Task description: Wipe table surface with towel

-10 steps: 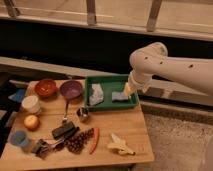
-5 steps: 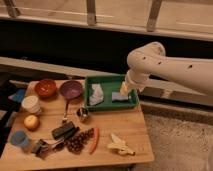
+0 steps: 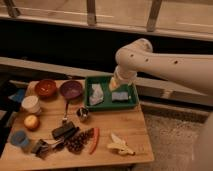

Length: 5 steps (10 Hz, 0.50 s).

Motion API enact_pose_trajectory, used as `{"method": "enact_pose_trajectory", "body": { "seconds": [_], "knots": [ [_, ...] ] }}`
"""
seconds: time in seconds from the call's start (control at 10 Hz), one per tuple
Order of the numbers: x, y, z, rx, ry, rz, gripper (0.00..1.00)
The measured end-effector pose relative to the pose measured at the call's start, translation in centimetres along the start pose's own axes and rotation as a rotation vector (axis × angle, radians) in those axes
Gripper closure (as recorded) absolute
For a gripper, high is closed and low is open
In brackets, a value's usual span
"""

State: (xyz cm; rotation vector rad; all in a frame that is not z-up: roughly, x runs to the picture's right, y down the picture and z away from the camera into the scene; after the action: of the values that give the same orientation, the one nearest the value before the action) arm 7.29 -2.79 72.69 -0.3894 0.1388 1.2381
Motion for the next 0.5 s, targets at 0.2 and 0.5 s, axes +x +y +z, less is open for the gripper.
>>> {"method": "enact_pose_trajectory", "body": {
  "seconds": [0.2,0.5],
  "knots": [
    [-3.0,2.5,1.5,-0.023,-0.025,-0.031,0.35],
    [-4.0,3.6,4.5,-0.098,-0.032,-0.028,0.35]
  ]
}}
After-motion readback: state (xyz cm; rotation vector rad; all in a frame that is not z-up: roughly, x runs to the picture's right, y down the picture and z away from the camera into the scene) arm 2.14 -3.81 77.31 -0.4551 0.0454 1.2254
